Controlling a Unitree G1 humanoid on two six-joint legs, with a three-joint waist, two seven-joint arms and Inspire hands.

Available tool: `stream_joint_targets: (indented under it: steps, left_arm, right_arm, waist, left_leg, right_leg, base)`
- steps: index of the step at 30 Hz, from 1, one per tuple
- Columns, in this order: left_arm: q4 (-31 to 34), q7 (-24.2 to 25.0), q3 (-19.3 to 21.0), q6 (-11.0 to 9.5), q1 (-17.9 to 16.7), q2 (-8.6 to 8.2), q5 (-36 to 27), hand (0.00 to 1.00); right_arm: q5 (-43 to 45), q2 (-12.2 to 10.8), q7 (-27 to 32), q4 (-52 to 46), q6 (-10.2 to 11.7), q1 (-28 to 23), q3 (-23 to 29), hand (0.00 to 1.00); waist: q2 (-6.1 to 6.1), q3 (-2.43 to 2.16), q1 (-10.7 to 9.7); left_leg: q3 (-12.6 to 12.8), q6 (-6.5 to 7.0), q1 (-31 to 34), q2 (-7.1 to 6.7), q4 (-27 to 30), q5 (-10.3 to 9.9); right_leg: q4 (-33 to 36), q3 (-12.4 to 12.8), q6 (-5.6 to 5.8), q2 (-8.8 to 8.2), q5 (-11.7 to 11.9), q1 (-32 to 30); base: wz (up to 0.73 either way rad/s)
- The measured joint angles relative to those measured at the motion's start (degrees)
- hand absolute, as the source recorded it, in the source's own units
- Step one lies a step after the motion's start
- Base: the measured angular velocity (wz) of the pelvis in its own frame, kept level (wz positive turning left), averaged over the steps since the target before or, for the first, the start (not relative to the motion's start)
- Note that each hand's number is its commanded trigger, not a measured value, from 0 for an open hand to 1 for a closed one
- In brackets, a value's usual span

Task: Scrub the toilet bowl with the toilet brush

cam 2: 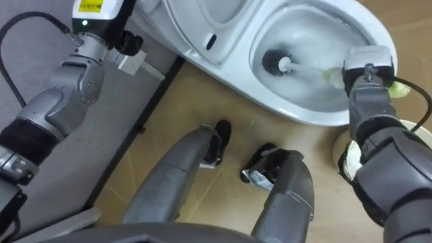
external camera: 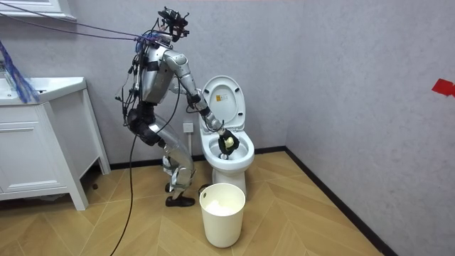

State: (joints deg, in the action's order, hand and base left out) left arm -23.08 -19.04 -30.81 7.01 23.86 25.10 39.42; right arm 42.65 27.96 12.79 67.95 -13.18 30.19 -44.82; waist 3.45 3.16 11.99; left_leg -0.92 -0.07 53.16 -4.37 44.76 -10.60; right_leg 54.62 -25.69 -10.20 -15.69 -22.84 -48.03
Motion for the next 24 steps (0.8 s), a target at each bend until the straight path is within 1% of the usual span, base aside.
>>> stream_joint_targets:
  steps: [1, 2, 3, 4, 5, 6, 7, 10, 12, 13, 15, 17, 18, 19, 20, 22, 23, 24]
  left_arm:
    - [0.0, -1.0, 0.2, 0.0, -1.1, 0.0, -0.7, 0.0]
    - [-0.1, -1.7, 0.2, 0.0, -1.6, 0.0, -1.0, 0.0]
    - [-0.1, -2.8, 0.2, 0.0, -2.4, 0.09, -1.7, 0.0]
    - [-0.1, -3.5, 0.4, 0.0, -3.1, 0.23, -1.8, 0.0]
    - [-0.1, -3.7, 0.5, 0.0, -3.2, 0.26, -1.9, 0.0]
    - [-0.3, -4.3, 0.8, 0.0, -3.6, 0.26, -1.9, 0.0]
    - [-0.5, -4.8, 1.2, 0.0, -3.8, 0.1, -2.1, 0.0]
    - [-0.6, -5.2, 1.4, 0.0, -4.5, -0.03, -3.8, 0.0]
    - [-0.9, -5.4, 1.4, 0.1, -4.5, 0.06, -4.0, 0.0]
    - [-1.1, -5.4, 1.3, 0.1, -4.3, 0.02, -3.9, 0.0]
    - [-1.2, -5.3, 1.2, 0.2, -3.7, -0.26, -4.2, 0.0]
    - [-1.0, -5.0, 0.5, 0.6, -3.1, -0.46, -4.6, 0.0]
    - [-1.0, -4.6, 0.1, 0.6, -2.5, -0.44, -4.8, 0.0]
    - [-0.5, -4.0, 0.0, 0.6, -2.0, -0.42, -4.9, 0.0]
    - [-0.3, -3.8, -0.1, 0.6, -1.7, -0.39, -4.9, 0.0]
    - [1.4, -3.3, 0.0, 0.7, -0.7, 0.06, -4.7, 0.0]
    - [1.9, -3.1, 0.1, 0.7, -0.7, 0.36, -4.3, 0.0]
    - [2.3, -3.0, 0.1, 0.6, 0.0, 0.92, -3.3, 0.0]
  right_arm:
    - [-0.1, -0.2, 1.0, -0.9, -0.1, -2.1, 0.8, 1.0]
    - [-0.1, -0.1, 1.6, -1.4, -0.2, -2.9, 1.1, 1.0]
    - [-0.1, -0.1, 2.8, -2.0, -0.2, -4.4, 1.1, 1.0]
    - [-0.1, -0.3, 3.9, -2.5, -0.2, -5.6, 1.5, 1.0]
    - [-0.1, -0.4, 4.3, -3.0, -0.2, -6.2, 1.9, 1.0]
    - [-0.1, -0.6, 5.0, -3.7, -0.2, -7.3, 3.0, 1.0]
    - [-0.1, -0.6, 5.6, -4.3, -0.1, -8.2, 3.4, 1.0]
    - [-0.1, -0.7, 7.0, -5.7, -0.1, -10.2, 3.4, 1.0]
    - [-0.1, -0.7, 7.9, -6.3, -0.1, -11.3, 3.4, 1.0]
    - [-0.1, -0.8, 8.1, -6.3, 0.0, -11.4, 3.4, 1.0]
    - [-1.0, -0.7, 8.3, -6.2, 0.1, -10.8, 3.3, 1.0]
    - [-4.9, -0.7, 7.6, -5.7, 0.2, -9.7, 2.8, 1.0]
    - [-9.3, -0.8, 6.6, -5.2, 0.4, -8.3, 2.1, 1.0]
    - [-15.1, -1.4, 5.5, -3.9, 1.1, -6.3, 1.6, 1.0]
    - [-18.6, -2.0, 4.9, -3.2, 1.2, -5.2, 1.6, 1.0]
    - [-33.5, -4.8, 3.3, -0.6, 1.1, 0.1, 2.7, 1.0]
    - [-36.9, -5.5, 3.2, 0.3, 0.8, 1.3, 3.7, 1.0]
    - [-42.8, -5.9, 3.1, 1.1, 0.2, 3.1, 5.3, 1.0]
  waist:
    - [0.25, -0.17, -0.8]
    - [0.18, -0.17, -1.2]
    - [0.35, -0.33, -1.9]
    - [0.24, -0.31, -2.6]
    - [0.23, -0.31, -2.8]
    - [0.17, -0.3, -3.4]
    - [0.09, -0.3, -4.0]
    - [-0.07, -0.5, -4.6]
    - [-0.07, -0.6, -5.2]
    - [0.12, -0.79, -5.4]
    - [0.26, -0.97, -5.5]
    - [0.0, -0.8, -4.5]
    - [-0.03, -0.72, -3.7]
    - [-0.13, -0.52, -3.1]
    - [-0.37, -0.32, -2.9]
    - [-1.78, 0.63, -2.0]
    - [-2.04, 0.8, -2.1]
    - [-2.34, 0.98, -2.1]
  left_leg:
    - [0.2, 0.14, -0.2, 0.02, 0.0, -0.1]
    - [0.2, 0.2, -0.3, 0.02, 0.0, -0.1]
    - [0.4, 0.37, -0.4, 0.0, 0.0, -0.2]
    - [0.7, 0.51, -0.4, 0.08, 0.0, -0.3]
    - [0.8, 0.59, -0.5, 0.23, 0.1, -0.4]
    - [1.3, 0.7, -0.5, 0.79, 0.2, -0.4]
    - [1.7, 0.74, -0.6, 0.97, 0.2, -0.5]
    - [1.8, 0.93, -0.8, 1.22, 0.5, -0.6]
    - [1.7, 0.96, -0.8, 1.67, 1.0, -0.6]
    - [1.4, 0.96, -0.8, 1.73, 0.9, -0.6]
    - [1.2, 0.96, -0.8, 1.61, 0.9, -0.6]
    - [1.3, 0.97, -0.7, 1.65, 1.0, -0.6]
    - [1.3, 0.99, -0.7, 1.64, 0.9, -0.6]
    - [1.4, 1.0, -0.7, 1.61, 0.8, -0.6]
    - [1.6, 1.0, -0.7, 1.62, 0.7, -0.6]
    - [2.3, 0.99, -0.6, 1.4, 0.0, -0.6]
    - [2.2, 0.98, -0.4, 1.25, -0.1, -0.6]
    - [2.0, 0.98, 0.3, 1.14, -0.1, -0.6]
  right_leg:
    - [-0.1, 0.0, 0.32, -0.05, -0.2, 0.3]
    - [-0.1, 0.0, 0.37, -0.09, -0.2, 0.4]
    - [-0.2, 0.0, 0.46, -0.11, -0.2, 0.5]
    - [-0.2, 0.0, 0.63, -0.15, -0.3, 0.6]
    - [-0.2, 0.0, 0.64, -0.14, -0.3, 0.7]
    - [-0.2, 0.0, 0.72, -0.08, -0.4, 0.8]
    - [-0.2, 0.0, 1.11, -0.08, -0.6, 0.9]
    - [-0.2, 0.0, 1.16, 0.01, -0.6, 1.3]
    - [-0.3, -0.8, 1.18, -0.1, -0.5, 1.8]
    - [-0.7, -1.3, 1.26, -0.01, -0.4, 2.2]
    - [-0.8, -1.3, 1.44, 0.0, -0.2, 2.2]
    - [-0.9, -1.3, 1.19, 0.0, 0.3, 2.2]
    - [-1.0, -1.4, 0.94, -0.01, 0.6, 2.1]
    - [-1.0, -1.4, 0.77, -0.17, 0.8, 2.0]
    - [-1.0, -1.2, 0.79, -0.24, 0.8, 1.8]
    - [-0.8, 0.0, 0.86, -0.26, 1.0, 0.6]
    - [-0.8, 0.2, 0.89, -0.24, 1.0, 0.3]
    - [-0.8, 0.2, 0.89, -0.2, 1.0, -0.2]
  base:
    - [0.0]
    - [0.0]
    - [0.0]
    - [0.0]
    - [0.0]
    - [0.0]
    - [0.0]
    - [-0.03]
    - [0.02]
    - [0.08]
    - [0.05]
    - [-0.07]
    - [-0.16]
    - [-0.13]
    - [-0.05]
    - [0.0]
    - [0.07]
    - [0.08]
